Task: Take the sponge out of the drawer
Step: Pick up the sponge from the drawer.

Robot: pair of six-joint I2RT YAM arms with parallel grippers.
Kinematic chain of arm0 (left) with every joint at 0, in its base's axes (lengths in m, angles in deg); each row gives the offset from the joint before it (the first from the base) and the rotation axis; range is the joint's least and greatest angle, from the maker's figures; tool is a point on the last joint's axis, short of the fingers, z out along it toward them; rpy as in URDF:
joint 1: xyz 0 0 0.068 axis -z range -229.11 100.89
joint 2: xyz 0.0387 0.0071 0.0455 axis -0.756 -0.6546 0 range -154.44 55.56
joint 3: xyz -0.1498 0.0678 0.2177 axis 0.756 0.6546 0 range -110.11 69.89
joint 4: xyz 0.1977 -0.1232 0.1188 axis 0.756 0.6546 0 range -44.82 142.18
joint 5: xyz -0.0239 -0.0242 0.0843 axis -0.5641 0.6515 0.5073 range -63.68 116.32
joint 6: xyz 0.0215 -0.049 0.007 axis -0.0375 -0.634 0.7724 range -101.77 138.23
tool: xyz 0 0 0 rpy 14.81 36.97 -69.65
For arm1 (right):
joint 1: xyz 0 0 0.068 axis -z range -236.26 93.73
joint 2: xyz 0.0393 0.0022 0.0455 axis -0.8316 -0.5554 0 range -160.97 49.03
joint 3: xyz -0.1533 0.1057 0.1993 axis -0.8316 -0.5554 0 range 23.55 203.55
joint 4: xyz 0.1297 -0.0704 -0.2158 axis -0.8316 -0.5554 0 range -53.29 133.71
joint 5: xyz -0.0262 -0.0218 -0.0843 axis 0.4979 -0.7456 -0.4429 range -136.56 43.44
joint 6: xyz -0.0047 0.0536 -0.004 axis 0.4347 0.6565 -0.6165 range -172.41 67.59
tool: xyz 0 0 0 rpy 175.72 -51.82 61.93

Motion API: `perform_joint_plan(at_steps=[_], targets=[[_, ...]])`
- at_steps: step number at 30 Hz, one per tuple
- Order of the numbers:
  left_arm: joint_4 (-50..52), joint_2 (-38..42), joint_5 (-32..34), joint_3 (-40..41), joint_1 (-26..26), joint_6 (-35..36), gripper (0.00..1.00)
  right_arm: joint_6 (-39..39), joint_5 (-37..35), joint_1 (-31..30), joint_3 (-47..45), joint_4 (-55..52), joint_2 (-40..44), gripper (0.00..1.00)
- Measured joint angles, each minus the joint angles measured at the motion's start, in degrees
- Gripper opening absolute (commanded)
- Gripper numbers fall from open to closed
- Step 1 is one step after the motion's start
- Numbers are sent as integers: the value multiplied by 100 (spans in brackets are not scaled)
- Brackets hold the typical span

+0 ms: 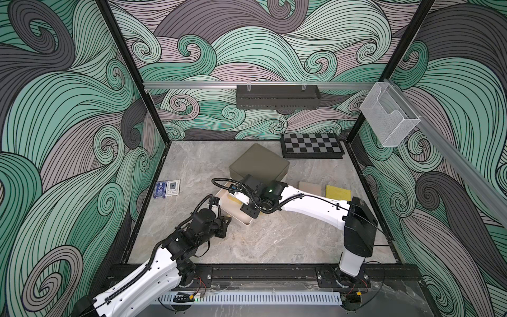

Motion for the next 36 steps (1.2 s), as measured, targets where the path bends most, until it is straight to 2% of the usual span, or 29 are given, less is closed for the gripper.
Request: perform_joint_plan(at_steps=[5,8,12,15,19,23,26,31,36], targets=[[-7,-13,-20,0,0,15,15,-44,-409,2,20,-44,-212,47],[-26,-15,-22,0,0,15,15,-63,-549,-7,20,-33,-254,38],[-61,-72,-26,0,2,15,15,-37,-629,-2,20,-2,-256,21],[-94,-127,-22,-2,2,20,15,-31,-595,11,20,28,-256,0],[-120,-225,-20,-24,2,52,15,63,-243,55,-111,181,-101,0],[-243,-378,-17,-83,2,68,15,151,310,61,-496,256,466,0],[-356,-461,-20,-90,11,83,15,245,737,61,-761,356,1141,0],[-391,-494,-13,-90,11,103,15,518,1381,52,-1198,369,2743,0],[-391,-496,-11,-90,11,105,15,870,1237,120,-1644,225,4192,0]])
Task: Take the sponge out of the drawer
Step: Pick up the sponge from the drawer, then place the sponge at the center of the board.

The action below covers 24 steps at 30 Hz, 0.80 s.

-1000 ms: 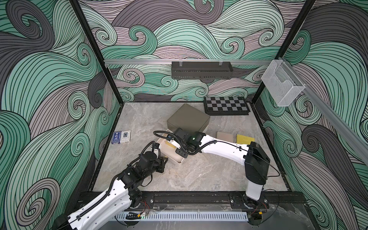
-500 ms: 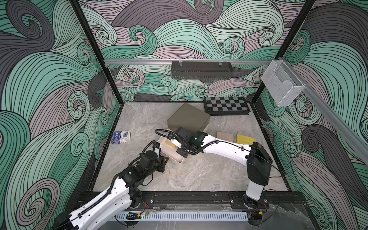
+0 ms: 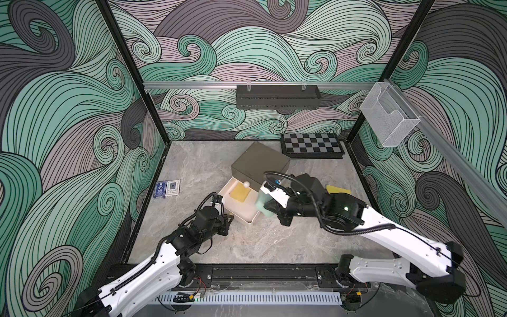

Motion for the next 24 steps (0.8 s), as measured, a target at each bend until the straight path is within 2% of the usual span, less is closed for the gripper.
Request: perform_joint_plan(at_steps=[3,7,10,18,24], targets=[[2,2,-2,0,0,0,15,348,-157,439,-439,-61,621,0],[0,2,-2,0,0,4,15,881,-256,1596,-1154,-173,796,0],[0,2,-4,0,0,7,15,1143,-319,2170,-1357,-378,181,0],[2,107,17,0,0,20,15,1349,-426,3082,-1353,-468,-1788,0],[0,195,22,0,0,28,15,1353,-494,3755,-1303,-533,-2601,1]])
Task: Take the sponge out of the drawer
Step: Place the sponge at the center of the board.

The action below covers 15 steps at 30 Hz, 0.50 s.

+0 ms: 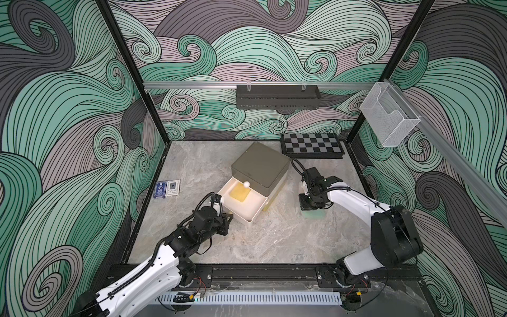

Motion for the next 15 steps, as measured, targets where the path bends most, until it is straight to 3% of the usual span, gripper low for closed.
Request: perform_joint_plan(at_steps=[4,6,11,15], targets=[[-2,-13,2,0,0,20,15,-33,-7,170,9,-15,-229,31],[-9,-55,0,0,0,33,15,-46,11,179,11,-13,-205,41],[-9,-85,2,0,0,35,15,-229,13,33,22,17,807,39],[-13,-87,7,0,0,37,15,-459,35,-603,295,-105,1799,36]])
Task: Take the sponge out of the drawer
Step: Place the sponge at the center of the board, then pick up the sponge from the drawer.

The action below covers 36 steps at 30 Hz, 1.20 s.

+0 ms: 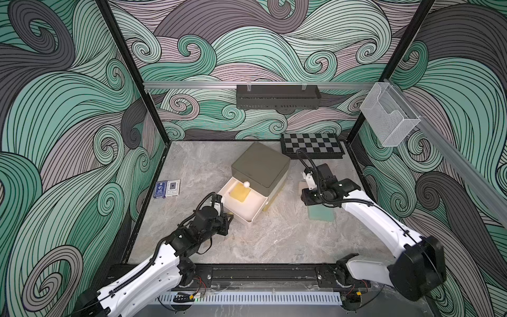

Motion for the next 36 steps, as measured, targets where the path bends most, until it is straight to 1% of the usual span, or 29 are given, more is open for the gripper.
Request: perform_joint_plan(at_steps=[6,11,13,17,21,23,29,36], targets=[[-37,-92,4,0,0,4,15,-348,389,-1143,122,-42,758,34],[-68,-188,7,0,0,11,15,-529,710,-1762,142,81,859,34],[-68,-188,7,-2,0,11,14,-610,809,-2006,304,118,592,34],[-63,-173,11,-2,0,15,14,-804,918,-2341,981,280,-407,34],[-61,-125,26,-2,0,20,14,-975,750,-2527,1709,393,-1394,34],[-55,-92,39,-2,0,22,14,-1051,688,-2573,1982,439,-1751,34],[-57,2,92,-2,0,42,14,-1241,627,-2730,2614,520,-2540,37],[-57,-55,83,-2,0,44,14,-1362,540,-2997,3012,664,-3268,38]])
